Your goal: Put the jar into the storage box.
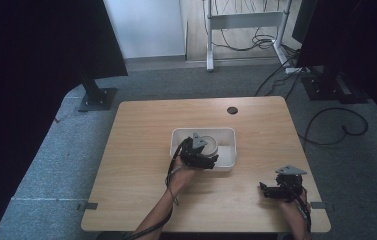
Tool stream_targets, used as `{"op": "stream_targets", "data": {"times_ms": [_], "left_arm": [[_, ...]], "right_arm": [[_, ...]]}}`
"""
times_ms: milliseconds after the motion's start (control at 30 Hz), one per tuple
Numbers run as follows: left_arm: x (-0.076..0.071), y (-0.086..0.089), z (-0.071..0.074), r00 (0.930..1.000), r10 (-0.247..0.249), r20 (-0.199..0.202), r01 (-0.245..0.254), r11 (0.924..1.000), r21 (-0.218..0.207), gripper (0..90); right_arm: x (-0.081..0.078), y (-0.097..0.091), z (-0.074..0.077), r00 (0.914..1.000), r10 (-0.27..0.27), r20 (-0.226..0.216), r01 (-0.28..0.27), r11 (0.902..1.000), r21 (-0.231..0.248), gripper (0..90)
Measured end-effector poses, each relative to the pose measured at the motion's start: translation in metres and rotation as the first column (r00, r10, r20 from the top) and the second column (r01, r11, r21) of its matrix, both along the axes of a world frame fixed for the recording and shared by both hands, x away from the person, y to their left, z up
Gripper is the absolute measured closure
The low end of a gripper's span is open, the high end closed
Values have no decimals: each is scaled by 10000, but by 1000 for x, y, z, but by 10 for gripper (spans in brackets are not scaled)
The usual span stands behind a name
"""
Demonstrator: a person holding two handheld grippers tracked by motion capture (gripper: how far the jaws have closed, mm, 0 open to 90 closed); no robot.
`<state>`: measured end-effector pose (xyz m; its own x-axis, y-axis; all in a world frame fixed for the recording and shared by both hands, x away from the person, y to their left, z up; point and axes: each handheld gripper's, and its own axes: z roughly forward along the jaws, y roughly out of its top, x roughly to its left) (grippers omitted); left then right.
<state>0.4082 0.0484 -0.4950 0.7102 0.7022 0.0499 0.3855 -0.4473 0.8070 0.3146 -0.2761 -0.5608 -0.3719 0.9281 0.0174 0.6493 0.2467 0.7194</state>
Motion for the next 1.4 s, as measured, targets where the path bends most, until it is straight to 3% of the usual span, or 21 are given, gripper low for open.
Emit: {"op": "stream_targets", "data": {"times_ms": [600,867,967,1100,1300,1400], "left_arm": [[8,-9,-23,9971,687,-324,-680,9974,221,105],[10,-11,-32,9958,757,-519,-736,9964,414,105],[11,-9,-33,9943,819,-684,-805,9965,231,105],[12,-10,-32,9935,792,-821,-771,9966,285,103],[13,-10,-31,9936,755,-844,-731,9968,311,101],[14,-8,-31,9937,655,-905,-647,9978,118,78]], "right_arm": [[0,0,0,10000,39,4,-39,10000,4,26],[0,0,0,10000,57,6,-57,10000,2,26],[0,0,0,10000,64,6,-64,10000,1,26],[0,0,0,10000,65,6,-65,10000,1,26],[0,0,0,10000,65,4,-65,10000,1,26],[0,0,0,10000,67,6,-67,10000,0,26]]}}
